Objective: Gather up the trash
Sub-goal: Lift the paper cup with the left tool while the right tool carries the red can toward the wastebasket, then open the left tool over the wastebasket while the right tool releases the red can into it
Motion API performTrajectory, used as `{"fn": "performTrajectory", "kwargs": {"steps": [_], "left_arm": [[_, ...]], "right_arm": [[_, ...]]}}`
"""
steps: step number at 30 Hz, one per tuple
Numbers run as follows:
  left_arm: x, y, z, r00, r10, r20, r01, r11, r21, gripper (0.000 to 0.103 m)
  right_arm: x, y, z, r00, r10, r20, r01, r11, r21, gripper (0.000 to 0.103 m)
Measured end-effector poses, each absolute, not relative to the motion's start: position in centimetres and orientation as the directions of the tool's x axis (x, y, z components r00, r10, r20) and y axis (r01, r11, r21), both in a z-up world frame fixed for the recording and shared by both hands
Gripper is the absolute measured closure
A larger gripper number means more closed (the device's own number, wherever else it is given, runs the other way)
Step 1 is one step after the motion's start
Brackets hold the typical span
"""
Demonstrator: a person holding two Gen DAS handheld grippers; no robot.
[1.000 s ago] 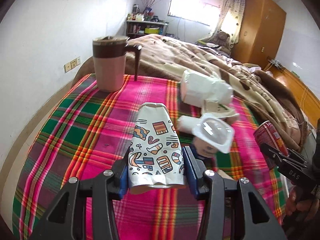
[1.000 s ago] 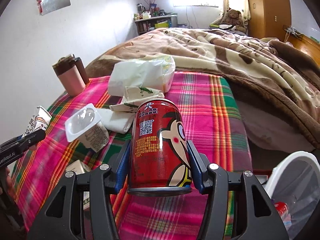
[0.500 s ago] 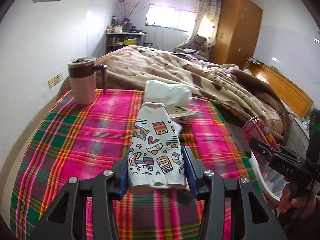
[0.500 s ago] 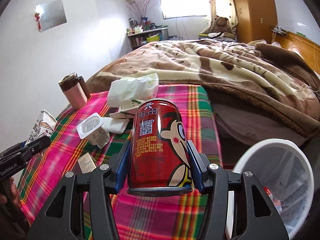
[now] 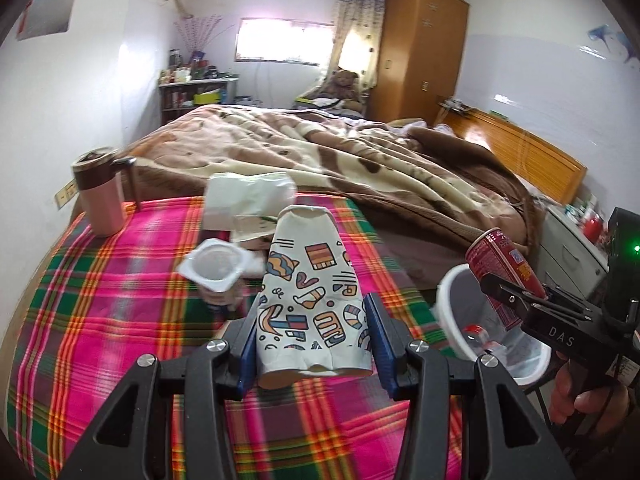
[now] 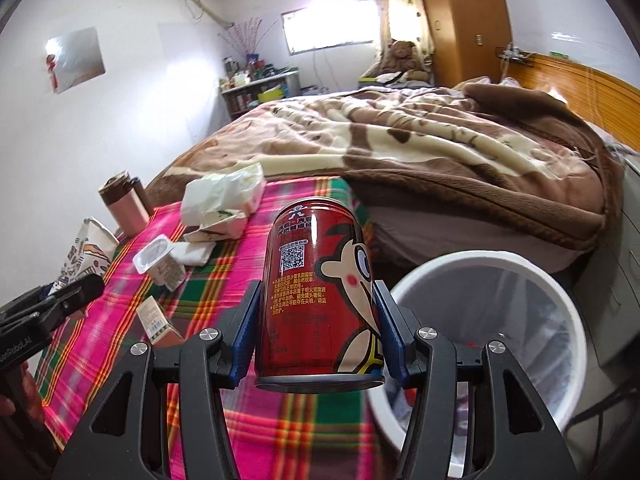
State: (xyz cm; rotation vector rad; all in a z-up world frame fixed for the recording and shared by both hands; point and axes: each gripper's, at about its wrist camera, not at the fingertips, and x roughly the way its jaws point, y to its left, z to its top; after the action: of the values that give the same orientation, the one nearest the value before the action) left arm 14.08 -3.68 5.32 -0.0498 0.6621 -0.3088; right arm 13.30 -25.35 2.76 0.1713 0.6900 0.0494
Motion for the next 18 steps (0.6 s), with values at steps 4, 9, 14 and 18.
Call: {"fn": "performTrajectory", "kwargs": {"steps": [4,9,14,18], "left_arm": [[13.8,-6.2,5.5,0.728,-0.339,-0.596,0.320,0.937,-0.142,0.054],[13.5,-9.3,5.4,0.705,-0.383,-0.597,0.379,0.915,-0.140,0.054],[13.4,-12.1,5.3,0.679,-0.421,-0.602,0.430,0.892,-0.139,0.054],[13.4,-14.6,5.1,0.652,-0.453,-0.608,0.475,0.869,-0.138,0.054]], "right_arm": [[12.3,-26.9,2.9,0.777,0.071,-0.626,0.050,0.984,0.173,0.049],[11.3,-28.9,2.8,0.778,0.022,-0.628,0.104,0.981,0.163,0.048],[10.5,-30.9,2.7,0.774,-0.022,-0.633,0.156,0.975,0.157,0.048],[9.9,-32.4,2.4,0.766,-0.056,-0.640,0.195,0.969,0.149,0.048]]}}
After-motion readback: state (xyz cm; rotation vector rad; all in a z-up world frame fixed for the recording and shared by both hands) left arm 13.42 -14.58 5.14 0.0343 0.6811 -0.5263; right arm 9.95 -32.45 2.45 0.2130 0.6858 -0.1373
